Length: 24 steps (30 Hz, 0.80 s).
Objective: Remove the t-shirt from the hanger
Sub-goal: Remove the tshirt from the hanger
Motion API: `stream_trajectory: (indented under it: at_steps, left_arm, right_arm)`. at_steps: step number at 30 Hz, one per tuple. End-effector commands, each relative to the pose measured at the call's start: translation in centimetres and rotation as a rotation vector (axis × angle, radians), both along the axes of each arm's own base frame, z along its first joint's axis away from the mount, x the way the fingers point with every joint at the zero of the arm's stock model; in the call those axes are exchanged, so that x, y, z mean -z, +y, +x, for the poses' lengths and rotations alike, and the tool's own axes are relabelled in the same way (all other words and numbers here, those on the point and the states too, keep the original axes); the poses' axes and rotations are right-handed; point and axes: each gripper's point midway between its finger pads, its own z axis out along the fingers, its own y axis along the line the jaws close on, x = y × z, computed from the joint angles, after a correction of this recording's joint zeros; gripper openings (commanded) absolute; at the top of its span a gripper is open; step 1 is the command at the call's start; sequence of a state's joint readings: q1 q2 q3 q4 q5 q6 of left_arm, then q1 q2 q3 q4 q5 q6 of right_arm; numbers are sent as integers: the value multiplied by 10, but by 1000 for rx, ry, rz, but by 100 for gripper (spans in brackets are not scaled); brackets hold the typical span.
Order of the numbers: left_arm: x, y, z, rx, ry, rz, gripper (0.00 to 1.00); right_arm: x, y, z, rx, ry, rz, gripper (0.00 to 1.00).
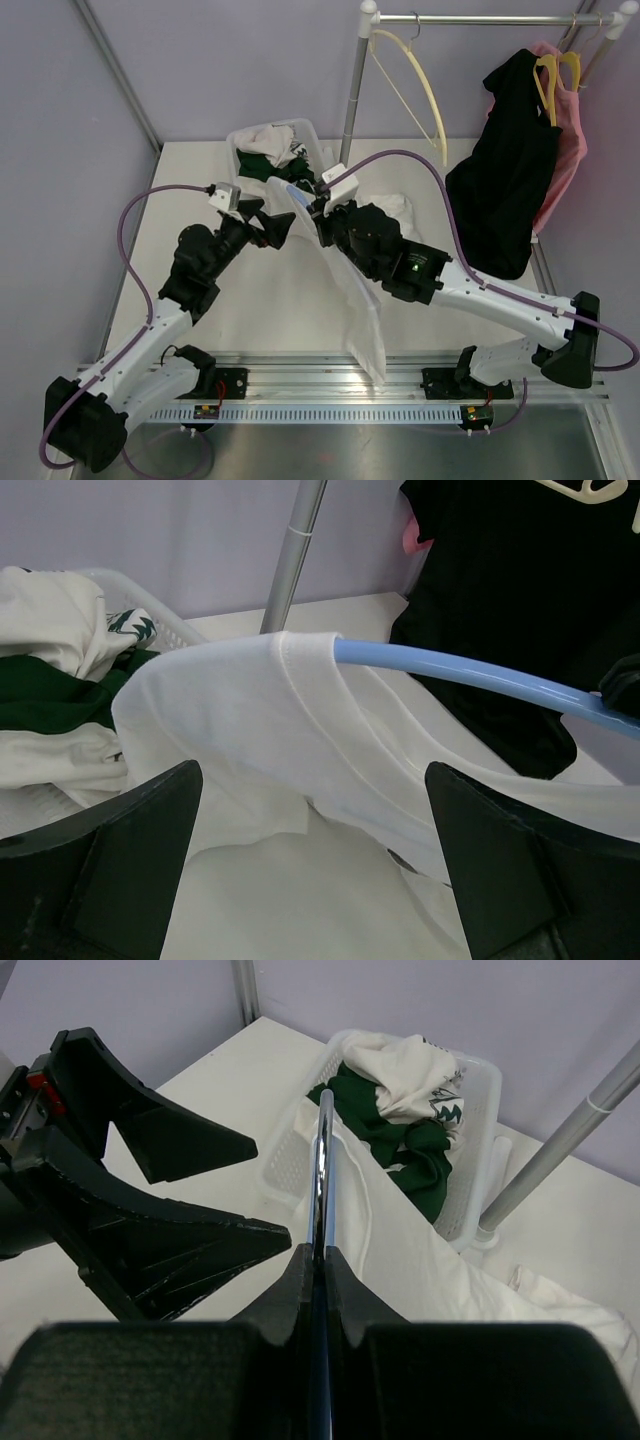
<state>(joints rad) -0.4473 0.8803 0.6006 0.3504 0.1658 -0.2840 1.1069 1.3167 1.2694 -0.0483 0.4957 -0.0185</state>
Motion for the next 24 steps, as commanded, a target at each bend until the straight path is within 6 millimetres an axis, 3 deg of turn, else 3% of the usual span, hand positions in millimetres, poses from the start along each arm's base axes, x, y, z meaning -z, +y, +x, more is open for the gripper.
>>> stream_trajectory:
  at_steps: [1,16,18,19,20,24]
  left_arm:
    - [-24,4,-2,-19,-101,-28,97]
    - [-19,16,14,-116,-94,-7,90]
    - [-18,18,18,-139,-88,-5,84]
    - [-19,19,18,-144,-88,-4,77]
    - [-17,19,21,-149,-84,3,62]
    - [-15,26,27,-200,-64,11,39]
  right_arm:
    - [-66,7,-7,-1,-104,162,0]
    - [-59,34,-25,-54,-100,88,0]
    - [-57,38,-27,-65,-97,76,0]
    - [-57,39,-27,-67,-100,69,0]
    - [-56,40,-28,-67,-101,67,0]
    - [-57,40,-28,-66,-108,59,0]
